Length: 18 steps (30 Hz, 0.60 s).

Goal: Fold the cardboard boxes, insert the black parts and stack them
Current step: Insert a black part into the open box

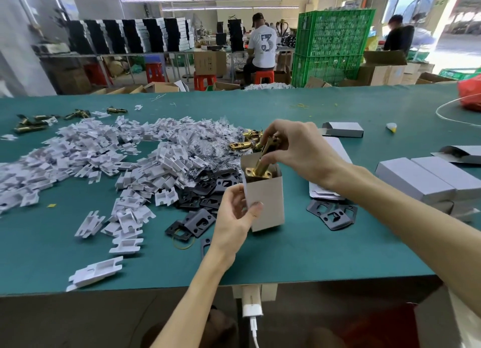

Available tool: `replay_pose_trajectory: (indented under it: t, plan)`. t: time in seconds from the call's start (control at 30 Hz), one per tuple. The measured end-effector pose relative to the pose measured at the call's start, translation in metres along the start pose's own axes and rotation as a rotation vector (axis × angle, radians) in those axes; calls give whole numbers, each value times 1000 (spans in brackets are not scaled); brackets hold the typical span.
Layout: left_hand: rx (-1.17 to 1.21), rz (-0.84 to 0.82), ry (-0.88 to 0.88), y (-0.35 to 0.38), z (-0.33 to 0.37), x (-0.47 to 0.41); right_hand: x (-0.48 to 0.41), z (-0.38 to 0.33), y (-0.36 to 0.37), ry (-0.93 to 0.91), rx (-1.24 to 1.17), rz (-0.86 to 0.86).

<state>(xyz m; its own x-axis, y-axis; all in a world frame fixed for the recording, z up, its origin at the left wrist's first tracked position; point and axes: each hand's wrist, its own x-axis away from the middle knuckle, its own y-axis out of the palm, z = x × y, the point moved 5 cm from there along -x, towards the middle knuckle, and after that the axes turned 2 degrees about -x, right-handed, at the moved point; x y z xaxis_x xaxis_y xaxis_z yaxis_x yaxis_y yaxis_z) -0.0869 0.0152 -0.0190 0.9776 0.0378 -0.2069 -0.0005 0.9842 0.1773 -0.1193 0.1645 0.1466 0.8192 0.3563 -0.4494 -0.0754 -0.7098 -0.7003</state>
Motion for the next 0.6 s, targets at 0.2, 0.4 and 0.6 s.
replay_pose_trajectory:
  t: [0.2, 0.4, 0.6]
  plan:
    - [-64, -57, 5, 5, 3, 1, 4, -1, 24, -46, 154, -193]
    - [-39, -84, -22, 7, 4, 2, 9, 1, 34, -17, 237, -344]
    - [-61, -114, -34, 9, 3, 2, 17, 6, 34, 25, 314, -415]
